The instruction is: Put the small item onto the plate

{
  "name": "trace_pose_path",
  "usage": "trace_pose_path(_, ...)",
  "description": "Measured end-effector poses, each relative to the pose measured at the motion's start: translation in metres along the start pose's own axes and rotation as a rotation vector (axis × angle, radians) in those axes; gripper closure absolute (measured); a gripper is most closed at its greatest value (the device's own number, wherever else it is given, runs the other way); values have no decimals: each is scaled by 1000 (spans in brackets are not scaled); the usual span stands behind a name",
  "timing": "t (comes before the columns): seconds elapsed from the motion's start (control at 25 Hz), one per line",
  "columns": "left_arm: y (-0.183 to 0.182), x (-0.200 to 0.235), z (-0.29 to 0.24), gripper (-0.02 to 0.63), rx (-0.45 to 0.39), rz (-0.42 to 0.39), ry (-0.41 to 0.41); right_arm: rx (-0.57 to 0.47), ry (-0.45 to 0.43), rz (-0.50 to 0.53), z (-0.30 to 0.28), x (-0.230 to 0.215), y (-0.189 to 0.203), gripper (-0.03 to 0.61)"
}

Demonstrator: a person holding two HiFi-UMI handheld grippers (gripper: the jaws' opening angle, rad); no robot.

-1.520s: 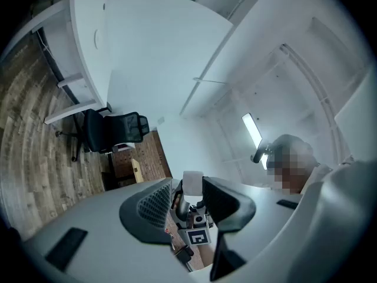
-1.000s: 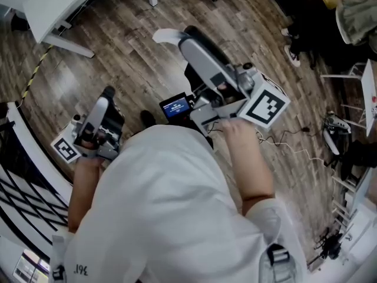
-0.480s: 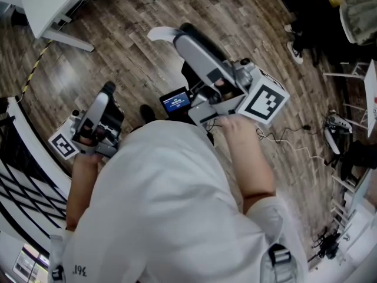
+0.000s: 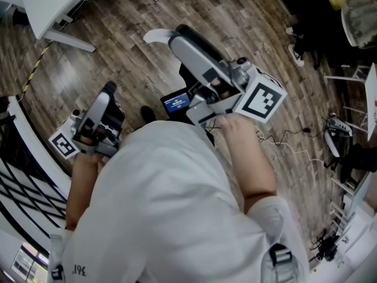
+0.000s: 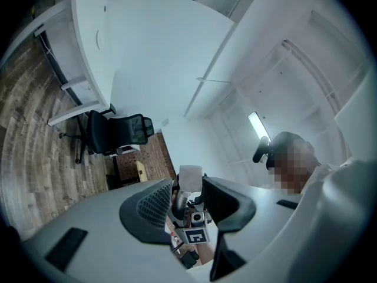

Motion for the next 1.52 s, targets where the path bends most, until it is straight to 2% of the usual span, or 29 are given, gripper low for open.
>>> trace_pose_path(0.6, 8, 8, -26, 453, -13, -33, -16, 43, 6, -48, -1, -24, -14, 270)
trace_pose_path(1.08, 36, 20, -47, 453, -44, -61, -32, 110, 9, -98, 15, -48, -35, 270)
trace_pose_path(1.32, 46, 23, -60, 453, -73, -66, -54, 148, 19, -119, 22, -64, -42, 270)
trace_pose_path(1.52, 38, 27, -59, 453, -112, -78, -78, 190, 25, -141, 11, -76, -37, 270)
Point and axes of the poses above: the fingertips, and each gripper's own axes: z backward along the fingers, x to its left, y out of its underside, the point moved 3 cm from there along z, backward along the fingers, and after that the axes turned 12 degrees about -x, right-handed, at the moved point
